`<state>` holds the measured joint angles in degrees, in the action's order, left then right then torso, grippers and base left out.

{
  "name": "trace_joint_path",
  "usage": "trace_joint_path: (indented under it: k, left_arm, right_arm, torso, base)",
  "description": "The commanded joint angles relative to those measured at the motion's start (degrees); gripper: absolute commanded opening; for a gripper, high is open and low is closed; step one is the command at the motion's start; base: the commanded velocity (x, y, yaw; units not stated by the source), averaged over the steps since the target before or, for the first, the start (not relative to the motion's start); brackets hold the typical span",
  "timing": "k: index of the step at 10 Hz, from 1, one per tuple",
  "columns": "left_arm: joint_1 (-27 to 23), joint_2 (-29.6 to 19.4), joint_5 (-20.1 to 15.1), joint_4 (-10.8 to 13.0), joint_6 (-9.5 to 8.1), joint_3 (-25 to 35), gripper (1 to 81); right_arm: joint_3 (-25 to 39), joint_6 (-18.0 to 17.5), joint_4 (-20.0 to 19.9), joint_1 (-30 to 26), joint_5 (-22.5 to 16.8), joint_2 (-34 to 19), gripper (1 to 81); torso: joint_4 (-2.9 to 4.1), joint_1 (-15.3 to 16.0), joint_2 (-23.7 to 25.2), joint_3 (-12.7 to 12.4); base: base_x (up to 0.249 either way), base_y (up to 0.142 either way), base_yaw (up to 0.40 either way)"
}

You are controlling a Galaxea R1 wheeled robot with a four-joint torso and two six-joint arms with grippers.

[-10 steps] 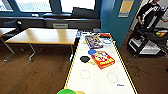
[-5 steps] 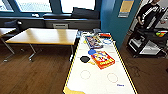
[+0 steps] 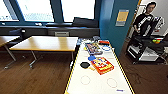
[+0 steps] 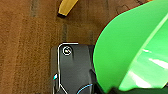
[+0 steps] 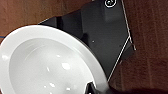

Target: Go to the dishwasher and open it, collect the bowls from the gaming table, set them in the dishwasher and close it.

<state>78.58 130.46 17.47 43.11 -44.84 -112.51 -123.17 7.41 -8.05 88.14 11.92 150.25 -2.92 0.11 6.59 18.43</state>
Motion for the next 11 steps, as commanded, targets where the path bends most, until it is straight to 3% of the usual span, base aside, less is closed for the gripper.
trace_joint_path:
  k: [1,3,4,6,11]
  left_arm:
    - [2.7,5.5,3.6,3.5,0.8,-6.5,1.0]
    - [3.3,7.9,3.6,3.5,0.8,-10.0,1.0]
    - [3.7,9.0,3.6,3.5,0.8,-12.1,1.0]
    - [4.4,11.7,3.6,3.5,0.8,-16.5,1.0]
    - [6.0,18.6,4.1,3.5,0.8,-26.6,1.0]
  right_arm:
    - [-1.2,0.4,1.2,-0.5,-3.7,0.6,1.0]
    - [-1.5,0.6,1.3,-0.6,-3.8,1.0,1.0]
    - [-1.5,0.6,1.3,-0.6,-3.8,1.0,1.0]
    - [-1.6,0.6,1.3,-0.5,-3.8,1.3,1.0]
    - [-4.3,0.6,1.4,-0.2,-3.9,4.2,1.0]
  torso:
    - [0.0,0.0,0.0,-3.6]
    - [0.0,0.0,0.0,-6.2]
    - [0.0,-0.1,0.1,-4.3]
    - [0.0,-0.1,0.1,-5.5]
    - [0.0,-0.1,0.2,-5.6]
  base:
    - [0.0,0.0,0.0]
    - [0.0,0.0,0.0]
    - [0.0,0.0,0.0]
    - [0.0,0.0,0.0]
    - [0.0,0.0,0.0]
